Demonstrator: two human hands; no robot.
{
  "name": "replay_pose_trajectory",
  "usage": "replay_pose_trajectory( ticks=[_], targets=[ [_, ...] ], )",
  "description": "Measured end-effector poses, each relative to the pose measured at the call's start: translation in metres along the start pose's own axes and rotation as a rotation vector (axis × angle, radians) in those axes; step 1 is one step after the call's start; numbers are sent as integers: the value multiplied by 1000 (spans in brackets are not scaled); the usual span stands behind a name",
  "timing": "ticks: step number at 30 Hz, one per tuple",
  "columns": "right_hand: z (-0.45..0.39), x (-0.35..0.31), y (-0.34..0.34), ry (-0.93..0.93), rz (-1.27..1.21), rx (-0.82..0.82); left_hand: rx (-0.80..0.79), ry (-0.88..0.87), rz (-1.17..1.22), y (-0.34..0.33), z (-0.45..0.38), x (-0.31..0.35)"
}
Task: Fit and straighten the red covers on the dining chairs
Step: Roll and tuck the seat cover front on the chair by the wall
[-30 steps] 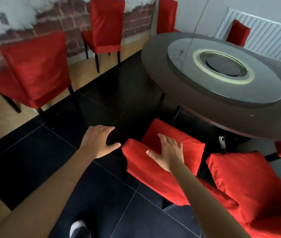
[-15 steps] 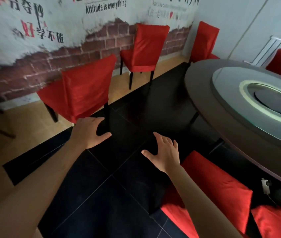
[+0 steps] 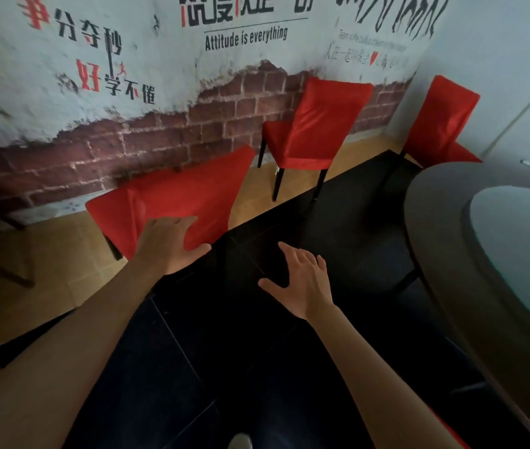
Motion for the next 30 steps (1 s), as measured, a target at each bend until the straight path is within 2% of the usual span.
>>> replay_pose_trajectory(
  ticks=[5, 10, 15, 17, 22, 30],
  targets=[
    [-117, 35, 4, 86, 12, 4, 43, 121, -7, 4, -97, -16],
    [-214, 42, -12, 201, 4, -25, 16, 230, 2, -11, -159, -37],
    [-300, 43, -39, 233, 21, -111, -18, 290, 78, -40, -210, -41],
    [-331, 43, -50, 242, 28, -177, -51, 319, 97, -53, -226, -44],
    [-394, 52, -71, 294, 55, -212, -133, 372, 81, -75, -260, -53],
    [-476, 75, -103, 451, 117, -418, -285, 597, 128, -115, -276, -66]
  ],
)
Point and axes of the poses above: each hand's wrist, its own z-axis away from the middle knuckle, its own y-axis out of the back of the hand, x = y × z, the point moved 2 cm from there along -z, towards the middle knuckle, and after that the axes turned 12 degrees about y, right-handed, at the moved point
